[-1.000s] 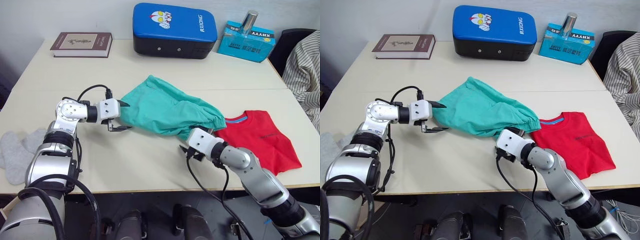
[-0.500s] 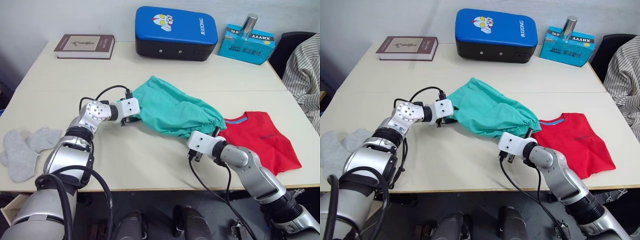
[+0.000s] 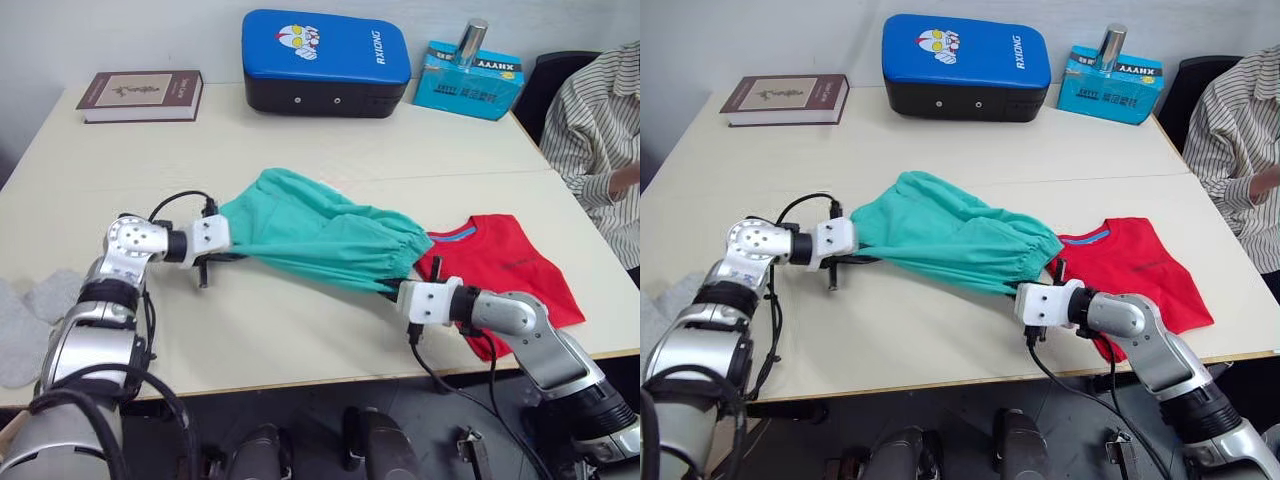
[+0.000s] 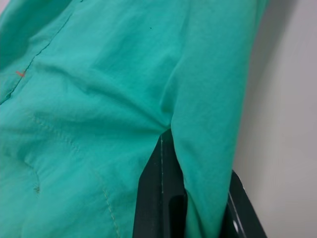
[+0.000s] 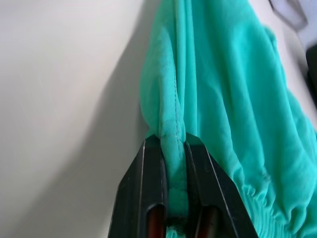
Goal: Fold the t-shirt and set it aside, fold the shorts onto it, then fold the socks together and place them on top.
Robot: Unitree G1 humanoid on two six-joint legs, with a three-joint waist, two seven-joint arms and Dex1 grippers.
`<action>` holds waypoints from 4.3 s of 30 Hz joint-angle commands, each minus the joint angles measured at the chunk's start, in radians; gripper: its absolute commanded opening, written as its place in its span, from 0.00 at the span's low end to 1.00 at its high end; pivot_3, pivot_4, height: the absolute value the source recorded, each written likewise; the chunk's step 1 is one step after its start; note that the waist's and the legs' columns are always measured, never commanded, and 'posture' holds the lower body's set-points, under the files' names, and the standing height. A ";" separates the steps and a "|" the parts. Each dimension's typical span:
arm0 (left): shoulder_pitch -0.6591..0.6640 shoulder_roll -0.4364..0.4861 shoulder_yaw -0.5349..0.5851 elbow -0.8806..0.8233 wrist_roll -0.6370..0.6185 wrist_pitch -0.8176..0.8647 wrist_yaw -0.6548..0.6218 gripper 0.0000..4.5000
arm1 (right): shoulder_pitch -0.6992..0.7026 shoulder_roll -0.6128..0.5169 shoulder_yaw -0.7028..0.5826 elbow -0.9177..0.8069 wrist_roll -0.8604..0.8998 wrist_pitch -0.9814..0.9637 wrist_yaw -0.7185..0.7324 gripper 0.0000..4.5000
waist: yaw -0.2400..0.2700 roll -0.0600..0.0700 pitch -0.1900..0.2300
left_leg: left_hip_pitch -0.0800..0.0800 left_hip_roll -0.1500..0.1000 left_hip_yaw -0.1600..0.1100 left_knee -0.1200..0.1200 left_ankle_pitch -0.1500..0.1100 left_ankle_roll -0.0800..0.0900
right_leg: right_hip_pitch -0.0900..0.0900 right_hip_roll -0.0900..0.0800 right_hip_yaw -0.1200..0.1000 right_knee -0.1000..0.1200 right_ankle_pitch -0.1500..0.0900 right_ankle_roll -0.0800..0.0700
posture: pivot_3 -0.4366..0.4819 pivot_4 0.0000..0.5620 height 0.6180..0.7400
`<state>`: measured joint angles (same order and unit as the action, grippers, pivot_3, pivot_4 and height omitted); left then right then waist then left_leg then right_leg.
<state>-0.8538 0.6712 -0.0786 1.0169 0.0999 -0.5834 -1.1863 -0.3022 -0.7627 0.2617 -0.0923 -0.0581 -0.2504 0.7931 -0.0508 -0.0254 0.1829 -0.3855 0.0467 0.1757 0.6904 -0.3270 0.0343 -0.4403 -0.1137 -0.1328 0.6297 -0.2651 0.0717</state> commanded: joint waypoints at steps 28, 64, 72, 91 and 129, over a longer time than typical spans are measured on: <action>1.208 0.170 0.412 -1.461 -0.475 0.693 0.114 0.36 | 0.115 -0.063 -0.115 0.223 0.283 -0.280 0.249 0.39 | 0.024 0.005 0.002 | 0.015 0.008 -0.001 0.001 -0.009 -0.008 | 0.012 -0.003 0.009 -0.002 -0.006 -0.011 | 0.48 0.27 1.00; 0.711 -0.154 0.040 -0.984 -0.265 0.841 0.602 0.00 | 0.237 0.495 -0.170 0.019 0.162 0.256 -0.564 0.01 | 0.027 0.014 -0.018 | 0.020 0.011 0.004 -0.007 -0.006 -0.015 | 0.010 0.005 0.016 -0.002 -0.008 -0.014 | 0.48 0.27 1.00; 0.648 -0.214 0.138 -1.057 -0.473 0.762 0.464 0.00 | 0.194 0.534 -0.214 -0.188 0.418 0.314 -0.406 0.01 | 0.027 0.015 -0.023 | 0.018 0.010 0.002 -0.007 -0.007 -0.013 | 0.010 0.002 0.014 -0.002 -0.008 -0.014 | 0.48 0.27 1.00; 0.395 -0.267 0.041 -0.614 -0.230 0.632 0.557 0.00 | 0.192 0.583 -0.243 -0.057 0.321 0.239 -0.443 0.01 | 0.025 0.015 -0.023 | 0.016 0.010 0.001 -0.007 -0.007 -0.012 | 0.011 0.008 0.011 -0.004 -0.007 -0.012 | 0.48 0.27 1.00; 0.456 -0.274 -0.033 -0.585 -0.288 0.433 0.153 0.00 | 0.508 0.469 -0.298 -0.422 1.713 0.829 -1.205 1.00 | 0.023 0.010 -0.022 | 0.016 0.013 -0.002 -0.010 -0.012 -0.007 | 0.011 0.004 0.009 -0.008 -0.009 -0.014 | 0.48 0.27 1.00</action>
<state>-0.4054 0.3946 -0.1082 0.3824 -0.2192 -0.1319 -1.0472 0.2140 -0.3132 -0.0719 -0.5519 1.6405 0.5757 -0.3959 -0.0281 -0.0155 0.1606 -0.3691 0.0600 0.1735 0.6801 -0.3391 0.0276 -0.4289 -0.1094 -0.1234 0.6213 -0.2739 0.0578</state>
